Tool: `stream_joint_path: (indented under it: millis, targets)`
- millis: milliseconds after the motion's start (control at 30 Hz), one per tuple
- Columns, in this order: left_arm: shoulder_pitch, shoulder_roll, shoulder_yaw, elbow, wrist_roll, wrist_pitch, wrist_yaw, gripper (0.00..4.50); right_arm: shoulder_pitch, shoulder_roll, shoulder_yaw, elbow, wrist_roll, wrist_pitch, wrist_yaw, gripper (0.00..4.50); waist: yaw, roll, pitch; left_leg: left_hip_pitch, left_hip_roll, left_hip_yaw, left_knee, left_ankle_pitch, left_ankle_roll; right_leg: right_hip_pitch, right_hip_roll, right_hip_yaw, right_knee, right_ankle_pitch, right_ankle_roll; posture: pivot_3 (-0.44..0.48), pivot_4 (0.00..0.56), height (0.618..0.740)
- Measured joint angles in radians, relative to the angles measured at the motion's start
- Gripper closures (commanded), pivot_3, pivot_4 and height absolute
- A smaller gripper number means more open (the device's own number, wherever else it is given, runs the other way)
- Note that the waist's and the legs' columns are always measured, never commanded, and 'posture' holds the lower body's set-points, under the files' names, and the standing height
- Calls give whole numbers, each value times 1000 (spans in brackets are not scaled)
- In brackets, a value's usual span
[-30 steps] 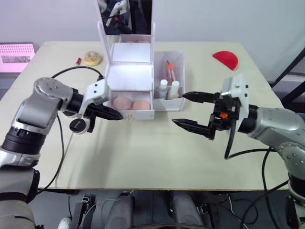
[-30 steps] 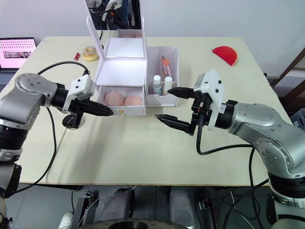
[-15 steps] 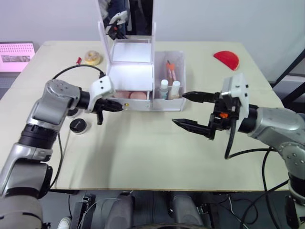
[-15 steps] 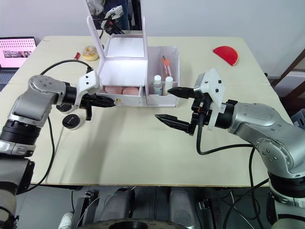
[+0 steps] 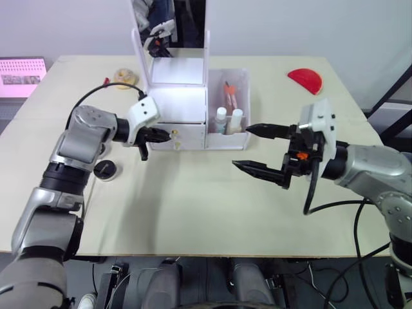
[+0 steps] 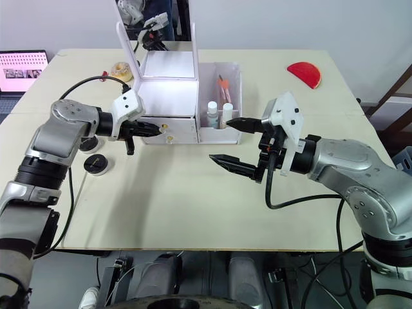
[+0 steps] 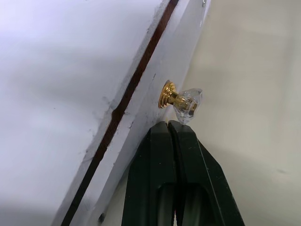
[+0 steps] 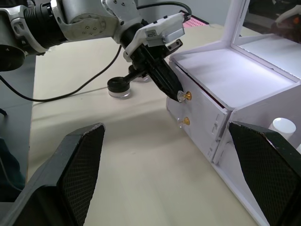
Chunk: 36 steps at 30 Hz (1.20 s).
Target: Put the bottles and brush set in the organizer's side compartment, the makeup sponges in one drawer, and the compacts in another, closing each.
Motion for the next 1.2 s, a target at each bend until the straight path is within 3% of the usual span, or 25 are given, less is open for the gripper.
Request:
stream_joint_path:
  millis: [533, 733, 833, 1067, 1200]
  targets:
    - [-5, -17, 1, 17, 7, -5, -5, 4445, 3, -2, -1, -1, 5, 11, -5, 0, 0, 0, 0, 0, 0, 0, 0, 0, 0, 0, 0, 0, 0, 0, 0, 0, 150, 740]
    - [23, 82, 100, -53, -103, 34, -107, 4445, 109, -40, -105, 21, 30, 27, 1, 0, -2, 0, 0, 0, 0, 0, -2, 0, 0, 0, 0, 0, -1, 0, 1, 0, 150, 740]
    - [104, 190, 214, -72, -193, 73, -172, 3585, 277, -97, -236, 73, 7, 29, 40, 0, -5, 0, 0, 0, 0, 0, -3, -1, 2, -1, 0, 0, -1, -1, 2, 0, 150, 740]
    - [345, 365, 425, 40, -258, 12, -227, 69, 538, -109, -473, 185, -107, -65, 157, 0, -1, 0, 0, 2, 0, 1, -1, -2, 4, 1, 0, 0, 0, -2, -2, 0, 150, 740]
    - [449, 419, 514, 163, -248, -87, -182, 69, 678, -94, -577, 283, -192, -172, 242, 0, 2, -1, -1, 2, 0, 1, 0, -2, 4, 2, 0, 0, -1, -4, 1, 0, 150, 740]
